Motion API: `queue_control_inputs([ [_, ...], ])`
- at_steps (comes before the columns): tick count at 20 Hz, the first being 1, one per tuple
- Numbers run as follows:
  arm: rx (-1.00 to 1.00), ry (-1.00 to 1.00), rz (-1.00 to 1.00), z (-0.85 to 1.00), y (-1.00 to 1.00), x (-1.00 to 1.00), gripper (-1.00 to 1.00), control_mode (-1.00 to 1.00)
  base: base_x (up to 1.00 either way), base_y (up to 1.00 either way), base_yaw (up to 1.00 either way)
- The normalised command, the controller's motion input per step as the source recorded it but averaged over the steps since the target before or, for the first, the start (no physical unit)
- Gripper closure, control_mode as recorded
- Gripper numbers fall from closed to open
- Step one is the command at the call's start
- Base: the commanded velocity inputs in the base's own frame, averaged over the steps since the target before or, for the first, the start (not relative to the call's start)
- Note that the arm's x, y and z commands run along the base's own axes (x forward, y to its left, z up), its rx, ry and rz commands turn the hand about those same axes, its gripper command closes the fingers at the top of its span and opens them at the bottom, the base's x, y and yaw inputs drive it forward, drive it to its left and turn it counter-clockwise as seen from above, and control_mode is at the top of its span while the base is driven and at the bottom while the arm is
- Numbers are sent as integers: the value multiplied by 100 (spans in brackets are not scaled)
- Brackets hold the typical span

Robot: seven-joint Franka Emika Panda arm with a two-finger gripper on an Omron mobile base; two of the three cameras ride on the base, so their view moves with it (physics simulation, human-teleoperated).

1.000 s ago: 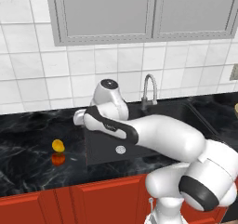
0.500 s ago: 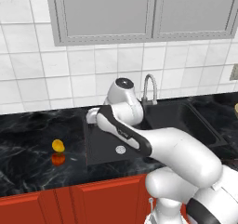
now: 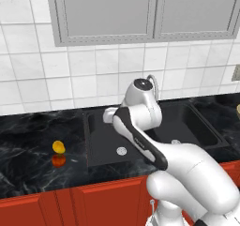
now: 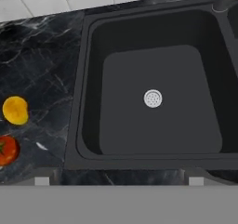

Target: Remove the mango and tomato from the sink. Then move the bowl and cup from the counter to the sink for washing.

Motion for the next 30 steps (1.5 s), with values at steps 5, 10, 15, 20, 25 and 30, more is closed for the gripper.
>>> queue_control_inputs([
  [5,0,0,-12,10,-57,-16,-100,-100,0,0,0],
  [10,0,0,-11,9,-59,-14,-100,-100,0,0,0],
  [15,0,0,-9,10,-58,-16,-100,-100,0,0,0],
  [20,0,0,-7,6,-57,-7,-100,-100,0,0,0],
  [25,0,0,-7,6,-62,-9,-100,-100,0,0,0],
  [30,0,0,-6,6,-62,-15,-100,-100,0,0,0],
])
